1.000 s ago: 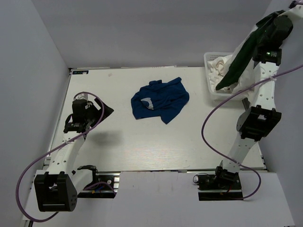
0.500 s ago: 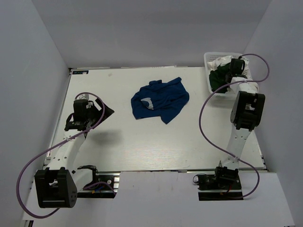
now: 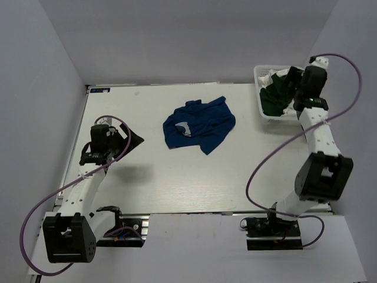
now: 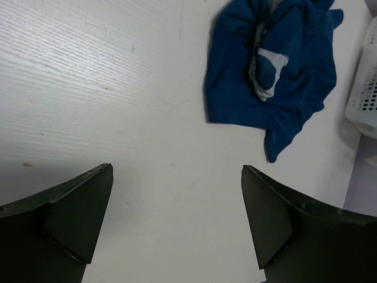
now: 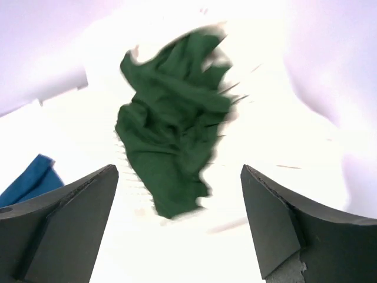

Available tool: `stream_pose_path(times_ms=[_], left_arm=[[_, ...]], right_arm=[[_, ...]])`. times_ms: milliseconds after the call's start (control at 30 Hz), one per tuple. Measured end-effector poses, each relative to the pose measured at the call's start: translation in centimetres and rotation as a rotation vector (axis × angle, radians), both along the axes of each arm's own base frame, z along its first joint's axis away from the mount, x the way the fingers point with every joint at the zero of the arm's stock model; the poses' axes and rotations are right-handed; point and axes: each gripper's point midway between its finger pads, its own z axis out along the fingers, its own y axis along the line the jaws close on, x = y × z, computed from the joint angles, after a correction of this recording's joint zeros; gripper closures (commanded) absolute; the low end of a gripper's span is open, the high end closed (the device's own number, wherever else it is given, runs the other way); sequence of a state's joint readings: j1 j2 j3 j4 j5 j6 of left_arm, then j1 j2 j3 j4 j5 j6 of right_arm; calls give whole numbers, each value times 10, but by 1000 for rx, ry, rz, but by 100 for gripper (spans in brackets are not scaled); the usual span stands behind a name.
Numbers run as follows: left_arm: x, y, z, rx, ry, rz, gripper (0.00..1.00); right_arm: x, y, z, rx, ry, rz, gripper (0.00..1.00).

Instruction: Fold and stack the t-shirts

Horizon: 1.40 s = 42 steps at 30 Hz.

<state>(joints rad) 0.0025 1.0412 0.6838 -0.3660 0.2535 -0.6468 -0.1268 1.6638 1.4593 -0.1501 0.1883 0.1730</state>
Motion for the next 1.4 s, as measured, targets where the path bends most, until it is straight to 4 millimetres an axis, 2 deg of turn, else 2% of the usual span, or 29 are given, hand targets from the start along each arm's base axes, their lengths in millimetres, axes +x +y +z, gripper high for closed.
stream_pose_path(times_ms=[67,100,133,200,233,400,467,500,567,733,867,933,967,1000,1033,1100,1133,1167,1300,1400], left_arm=[[-1,-2,6,-7,-19,-10,1],[-1,-3,9,-10,-30,-15,1],[-1,-4,12,-12,-43,-19,1],[-1,-5,16,-16,-59,-27,1],[-1,-6,17,-20,-63,-33,1],[0,-12,22,-36,-87,-66,1],[1,-13,23,-39,-89,-71,1],[1,-13,23,-40,-90,-73,1],[1,-14,23,-45,-92,-81,1],[2,-16,23,-47,-97,-95,1],[2,-16,23,-46,-97,-94,1],[2,-15,23,-44,-98,-92,1],[2,-15,23,-41,-99,-91,1],[2,-15,23,-39,-99,-90,1],[2,-14,23,-37,-98,-88,1],[2,-13,22,-29,-96,-83,1],[3,-12,22,-25,-96,-79,1],[3,-11,21,-22,-96,-76,1],[3,-6,18,-1,-83,-50,1],[3,-2,18,11,-78,-34,1]], right_arm=[[-24,-7,31,-60,-51,-20,10],[-33,-12,39,-93,-58,-31,10],[-41,-18,42,-132,-51,-51,10],[-53,-32,29,-204,8,-95,10],[-59,-41,12,-237,56,-117,10],[-99,-65,-109,-320,418,-129,10],[-112,-74,-139,-340,508,-150,10],[-117,-79,-147,-350,537,-169,10],[-124,-91,-154,-371,557,-225,10],[-120,-117,-143,-410,458,-365,10],[-116,-128,-141,-425,404,-404,10],[-109,-133,-144,-432,385,-410,18],[-106,-136,-149,-436,389,-411,34],[-104,-138,-152,-443,395,-406,34],[-102,-139,-156,-446,398,-408,54],[-100,-142,-161,-456,406,-406,69],[-100,-143,-161,-462,405,-402,94],[-98,-144,-159,-471,401,-400,100],[-89,-147,-143,-477,344,-409,100],[-85,-141,-122,-463,287,-381,100]])
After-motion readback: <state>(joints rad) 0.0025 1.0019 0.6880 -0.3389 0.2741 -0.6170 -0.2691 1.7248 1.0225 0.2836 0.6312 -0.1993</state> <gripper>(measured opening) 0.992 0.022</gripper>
